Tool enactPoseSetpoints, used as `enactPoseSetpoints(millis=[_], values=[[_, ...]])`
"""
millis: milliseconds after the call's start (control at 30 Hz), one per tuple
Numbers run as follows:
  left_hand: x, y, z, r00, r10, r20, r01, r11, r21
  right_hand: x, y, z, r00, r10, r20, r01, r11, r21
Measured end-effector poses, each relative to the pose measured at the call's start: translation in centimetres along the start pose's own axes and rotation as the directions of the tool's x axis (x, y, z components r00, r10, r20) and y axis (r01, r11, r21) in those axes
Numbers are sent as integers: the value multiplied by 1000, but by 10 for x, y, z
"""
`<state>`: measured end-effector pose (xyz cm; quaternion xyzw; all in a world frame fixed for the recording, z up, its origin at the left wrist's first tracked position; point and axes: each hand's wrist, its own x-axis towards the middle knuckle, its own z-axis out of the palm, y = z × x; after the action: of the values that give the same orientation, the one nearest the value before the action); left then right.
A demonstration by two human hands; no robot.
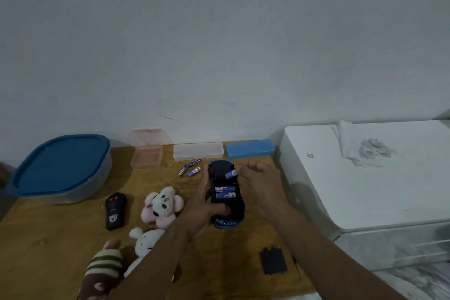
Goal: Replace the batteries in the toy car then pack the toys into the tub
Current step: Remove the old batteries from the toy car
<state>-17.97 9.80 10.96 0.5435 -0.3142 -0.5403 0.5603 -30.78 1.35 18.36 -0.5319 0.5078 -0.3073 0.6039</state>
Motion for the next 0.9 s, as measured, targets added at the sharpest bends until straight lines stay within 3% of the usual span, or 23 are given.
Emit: enactPoseSetpoints(millis=[133,200,267,367,400,467,767,900], values=[[-4,7,6,1000,6,17,-7,1000,4,12,-3,-8,991,82,102,-101,975,197],[-5,9,9,1000,-5,25,5,1000,-3,12,-6,-10,983,49,179,-55,998,32],[-5,10,10,998,-26,51,27,1000,-14,12,-6,-12,952,-108,287,189,943,-273],[-6,12,9,992,-69,103,71,997,-13,16,2,-17,763,-298,573,634,520,-573],[-7,12,9,989,-75,125,78,997,-21,17,3,-19,702,-289,651,706,399,-585],[-10,13,10,985,-87,147,94,995,-37,20,4,-21,636,-246,731,769,284,-573],[-21,9,12,973,-158,167,156,987,25,17,-2,-23,442,-117,889,897,54,-439],[-23,3,15,973,-147,180,146,989,21,14,-2,-24,409,-103,907,911,99,-400]])
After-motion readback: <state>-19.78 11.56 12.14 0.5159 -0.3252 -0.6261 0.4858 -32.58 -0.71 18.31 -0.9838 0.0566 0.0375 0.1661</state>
